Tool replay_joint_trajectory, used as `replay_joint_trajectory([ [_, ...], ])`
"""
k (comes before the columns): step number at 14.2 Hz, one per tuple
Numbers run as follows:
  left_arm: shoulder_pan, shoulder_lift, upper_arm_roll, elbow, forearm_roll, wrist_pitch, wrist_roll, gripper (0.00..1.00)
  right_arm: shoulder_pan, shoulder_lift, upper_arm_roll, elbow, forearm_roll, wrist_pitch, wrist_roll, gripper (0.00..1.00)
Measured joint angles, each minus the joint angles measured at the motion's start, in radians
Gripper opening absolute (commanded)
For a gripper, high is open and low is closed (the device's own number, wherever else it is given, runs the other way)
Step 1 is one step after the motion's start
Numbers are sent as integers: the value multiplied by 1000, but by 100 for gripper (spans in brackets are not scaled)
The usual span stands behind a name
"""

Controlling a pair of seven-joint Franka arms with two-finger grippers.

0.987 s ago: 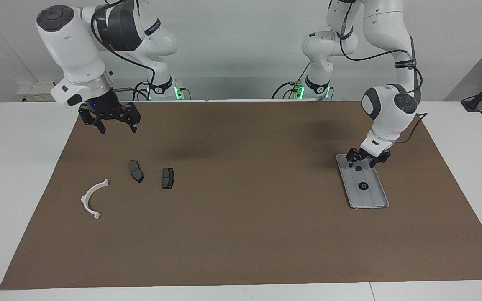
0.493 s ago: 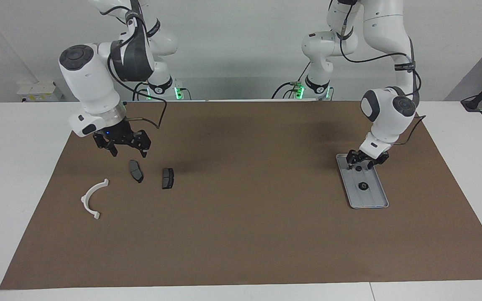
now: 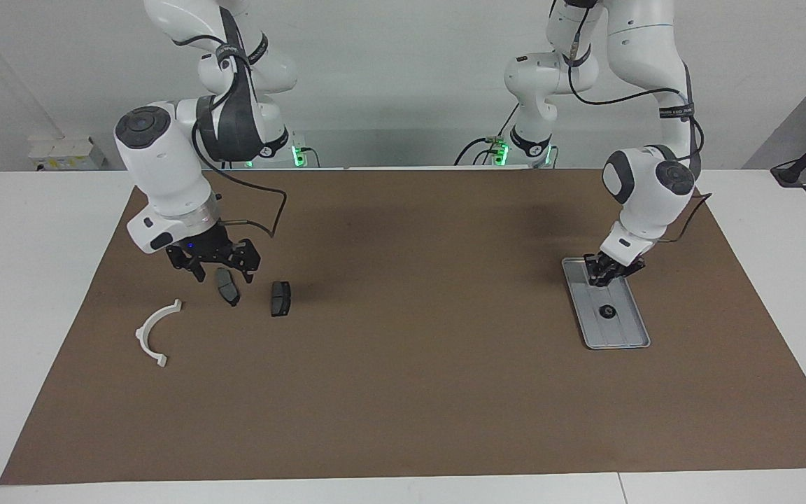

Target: Place bearing gear from tray to pile

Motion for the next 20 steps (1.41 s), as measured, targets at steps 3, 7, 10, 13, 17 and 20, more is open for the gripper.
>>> replay_joint_trajectory([
  [3, -37, -4, -12, 112, -2, -137, -102, 0, 0, 0, 0, 0, 0, 0, 0, 100],
  [7, -286, -10, -23, 212, -2, -201, -528, 0, 0, 0, 0, 0, 0, 0, 0, 100],
  [10, -483, -4, -27, 222, -1, -197, -811, 0, -1, 0, -1, 0, 0, 0, 0, 100],
  [13, -642, 70, -25, 284, 8, -193, -1033, 0, -3, 0, -1, 0, 0, 0, 0, 100],
  [17, -716, 231, -24, 409, 72, -158, -1196, 0, -5, 0, -2, 0, 0, 0, 0, 100],
  [20, -723, 270, -23, 435, 77, -138, -1207, 1, -5, 0, -3, 0, 0, 0, 0, 100],
])
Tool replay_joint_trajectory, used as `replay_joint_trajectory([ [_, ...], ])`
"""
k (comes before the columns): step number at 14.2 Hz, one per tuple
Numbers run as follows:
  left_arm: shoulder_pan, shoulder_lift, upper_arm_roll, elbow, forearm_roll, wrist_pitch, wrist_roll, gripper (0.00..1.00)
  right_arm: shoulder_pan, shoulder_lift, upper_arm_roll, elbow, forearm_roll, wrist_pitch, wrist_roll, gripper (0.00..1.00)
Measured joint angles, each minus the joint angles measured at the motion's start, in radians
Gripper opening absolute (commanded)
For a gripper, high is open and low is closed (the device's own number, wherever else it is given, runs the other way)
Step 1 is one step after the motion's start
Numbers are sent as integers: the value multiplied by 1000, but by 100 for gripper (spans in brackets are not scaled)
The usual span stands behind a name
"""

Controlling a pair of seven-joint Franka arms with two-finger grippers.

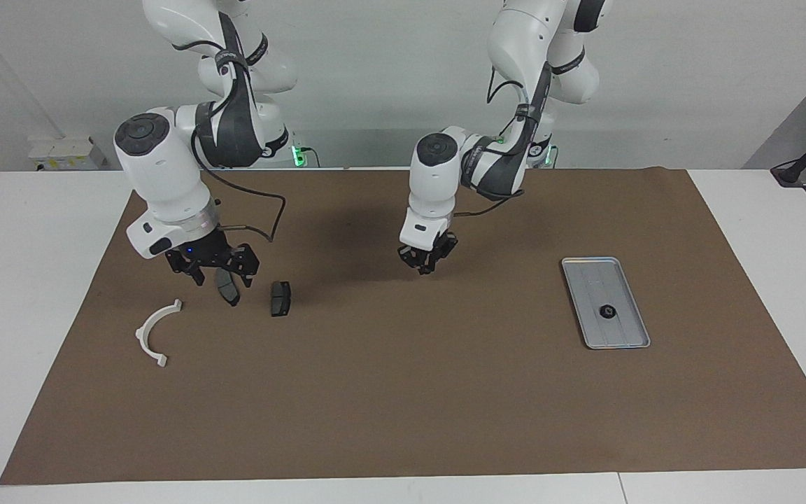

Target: Place bearing gear from tray to pile

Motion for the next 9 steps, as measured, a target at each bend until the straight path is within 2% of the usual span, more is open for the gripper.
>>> replay_joint_trajectory([
  [5, 0, 0, 3, 0, 4, 1, -2, 6, -2, 0, -2, 0, 0, 0, 0, 100],
  [6, 0, 0, 3, 0, 4, 1, -2, 14, -2, 0, -2, 0, 0, 0, 0, 100],
  [7, 0, 0, 3, -1, 5, 2, -3, 26, -1, 0, -2, 0, 0, 0, 0, 100],
  [9, 0, 0, 3, -6, 8, 12, -3, 33, 0, 0, -1, 0, 0, 0, 5, 100],
])
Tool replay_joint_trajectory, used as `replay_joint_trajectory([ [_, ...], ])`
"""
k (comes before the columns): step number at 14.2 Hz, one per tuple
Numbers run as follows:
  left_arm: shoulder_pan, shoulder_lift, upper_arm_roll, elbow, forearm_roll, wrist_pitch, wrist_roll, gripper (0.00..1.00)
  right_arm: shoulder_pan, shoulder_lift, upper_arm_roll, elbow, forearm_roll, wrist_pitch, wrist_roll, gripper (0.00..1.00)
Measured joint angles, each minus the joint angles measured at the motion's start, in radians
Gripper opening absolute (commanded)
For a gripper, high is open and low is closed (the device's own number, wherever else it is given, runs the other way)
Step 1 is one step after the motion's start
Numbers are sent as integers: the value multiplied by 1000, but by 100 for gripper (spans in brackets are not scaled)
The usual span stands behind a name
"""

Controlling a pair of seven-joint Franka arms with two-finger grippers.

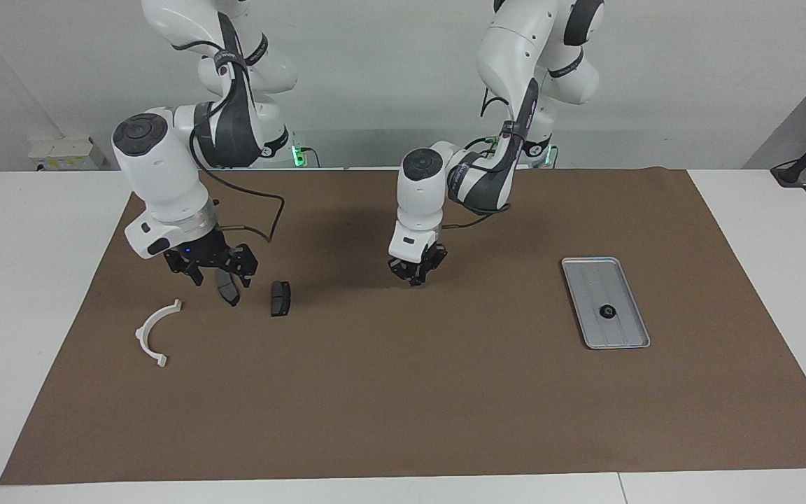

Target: Place bearing gear from tray to pile

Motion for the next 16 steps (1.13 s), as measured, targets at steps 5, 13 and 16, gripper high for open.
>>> replay_joint_trajectory([
  [5, 0, 1, 5, -12, 15, 26, 0, 84, 1, 0, 2, 0, 0, 0, 8, 100],
  [13, 136, -81, 44, 14, 32, -89, 286, 83, 23, 0, 11, 0, 0, 0, 110, 100],
  [16, 299, -251, 51, 50, -47, -322, 627, 83, 128, 0, 17, 2, 0, 0, 299, 100],
])
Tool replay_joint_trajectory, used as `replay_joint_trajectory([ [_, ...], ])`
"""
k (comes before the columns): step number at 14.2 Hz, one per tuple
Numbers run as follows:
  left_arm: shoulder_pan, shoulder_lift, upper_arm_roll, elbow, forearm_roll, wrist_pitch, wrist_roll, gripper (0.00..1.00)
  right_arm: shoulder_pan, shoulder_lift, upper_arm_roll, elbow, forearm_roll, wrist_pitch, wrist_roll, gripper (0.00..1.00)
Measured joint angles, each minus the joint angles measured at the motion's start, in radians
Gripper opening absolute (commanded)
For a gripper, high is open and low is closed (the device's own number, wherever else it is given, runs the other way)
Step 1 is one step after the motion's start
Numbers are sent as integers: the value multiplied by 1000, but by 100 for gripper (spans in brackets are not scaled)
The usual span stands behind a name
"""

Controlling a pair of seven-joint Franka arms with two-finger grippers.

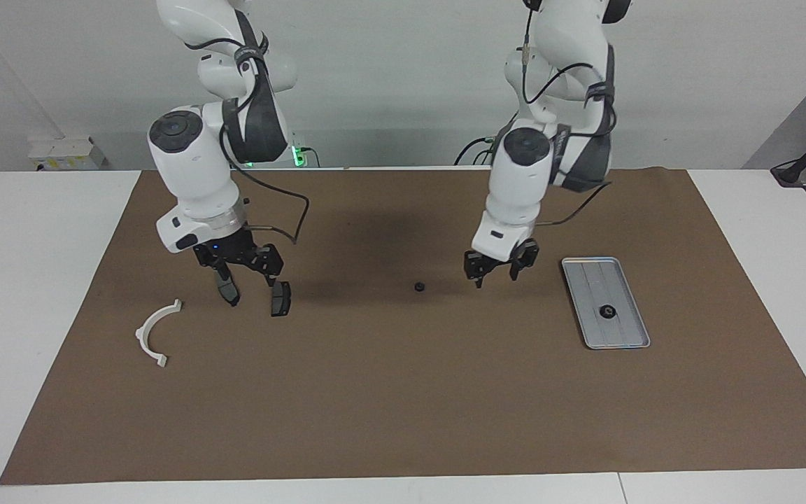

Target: Place bearing gear from tray to pile

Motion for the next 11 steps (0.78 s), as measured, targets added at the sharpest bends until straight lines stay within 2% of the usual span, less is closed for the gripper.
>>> replay_joint_trajectory([
  [2, 141, -64, 5, 28, -20, -101, 233, 83, 98, 0, 2, 3, 0, 0, 139, 100],
  [4, 273, -66, 8, 32, -55, -100, 416, 83, 194, 3, 4, 9, 0, -2, 265, 100],
  [7, 369, -32, 9, -19, -72, 25, 521, 81, 310, 41, 4, 46, 0, -6, 381, 100],
  [11, 372, 42, -5, -147, -73, 255, 524, 81, 399, 149, 4, 158, 0, -22, 509, 100],
])
